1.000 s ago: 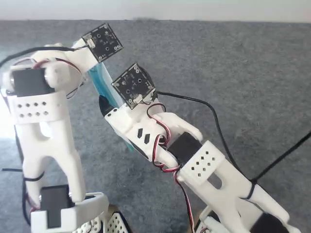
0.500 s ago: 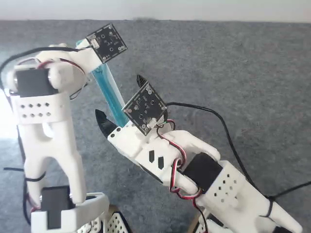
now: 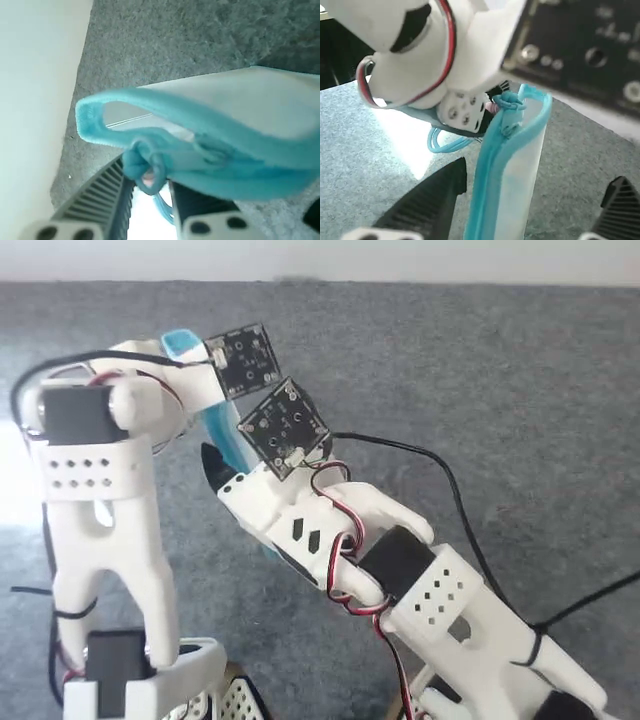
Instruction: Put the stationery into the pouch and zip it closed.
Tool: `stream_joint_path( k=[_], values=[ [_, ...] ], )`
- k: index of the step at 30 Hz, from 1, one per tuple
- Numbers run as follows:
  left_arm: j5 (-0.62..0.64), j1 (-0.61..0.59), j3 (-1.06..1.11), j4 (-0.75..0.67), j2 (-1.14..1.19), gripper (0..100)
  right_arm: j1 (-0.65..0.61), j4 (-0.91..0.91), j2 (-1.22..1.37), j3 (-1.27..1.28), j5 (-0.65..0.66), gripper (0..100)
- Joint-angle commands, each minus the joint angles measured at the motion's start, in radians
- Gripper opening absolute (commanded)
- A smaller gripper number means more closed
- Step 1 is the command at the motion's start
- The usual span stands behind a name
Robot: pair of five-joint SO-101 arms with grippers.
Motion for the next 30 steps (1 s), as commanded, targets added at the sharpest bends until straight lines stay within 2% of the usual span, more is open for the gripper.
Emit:
stream_joint_path(
  k=[1,4,7,8,11,15,19,26,30],
  values=[
    [-0.107,-0.012,0.056,0.044,0.005,1,0.012,0.013,0.005,-0.058,0.012,41.1],
    [-0.178,-0.031,0.053,0.044,0.005,1,0.012,0.013,0.012,-0.058,0.012,38.8],
    [-0.173,-0.025,0.056,0.043,-0.037,1,0.013,0.021,0.002,-0.054,0.012,35.5],
    [-0.141,-0.005,0.054,0.041,-0.061,1,0.016,0.027,-0.002,-0.055,0.012,34.6],
    [0.06,0.074,0.03,0.029,-0.117,1,0.022,0.041,-0.045,-0.06,0.012,32.6],
    [0.212,0.157,-0.007,0.018,-0.141,1,0.053,0.09,-0.154,-0.06,0.012,32.2],
    [0.296,0.199,-0.01,0.018,-0.146,1,0.056,0.104,-0.193,-0.021,0.012,32.2],
    [0.433,0.204,-0.013,0.009,-0.135,1,0.021,0.105,-0.291,0.023,0.005,32.2],
    [0.54,0.199,-0.031,-0.051,-0.135,1,0.025,0.084,-0.285,0.074,0.011,32.2]
  ],
)
